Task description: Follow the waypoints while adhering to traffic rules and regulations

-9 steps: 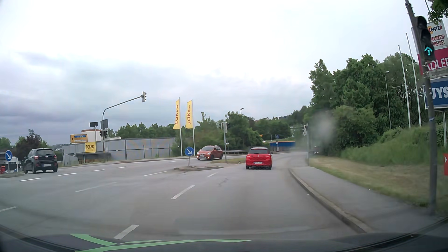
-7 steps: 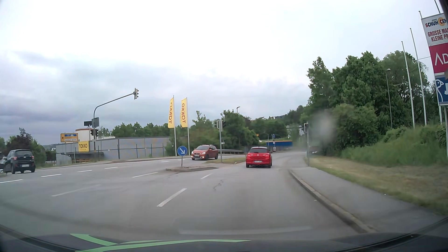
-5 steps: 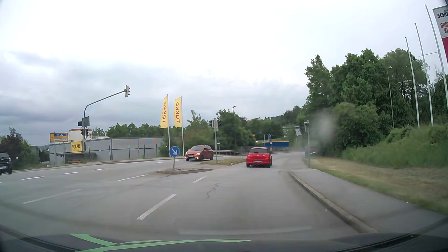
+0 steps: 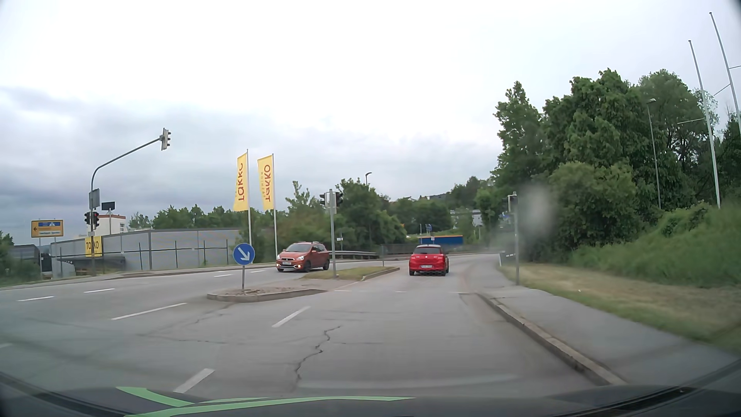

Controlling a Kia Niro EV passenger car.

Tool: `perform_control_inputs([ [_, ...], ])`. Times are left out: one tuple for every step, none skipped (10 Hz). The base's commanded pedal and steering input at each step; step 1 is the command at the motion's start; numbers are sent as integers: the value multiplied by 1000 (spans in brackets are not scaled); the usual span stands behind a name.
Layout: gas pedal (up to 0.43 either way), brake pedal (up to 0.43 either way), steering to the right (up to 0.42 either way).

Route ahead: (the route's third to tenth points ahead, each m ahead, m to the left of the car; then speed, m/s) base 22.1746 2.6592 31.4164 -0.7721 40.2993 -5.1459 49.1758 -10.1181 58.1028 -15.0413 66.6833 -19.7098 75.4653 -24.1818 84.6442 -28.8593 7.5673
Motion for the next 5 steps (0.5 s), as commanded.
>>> perform_control_inputs([
  [209,0,46],
  [209,0,45],
  [197,0,45],
  [197,0,45],
  [197,0,43],
])
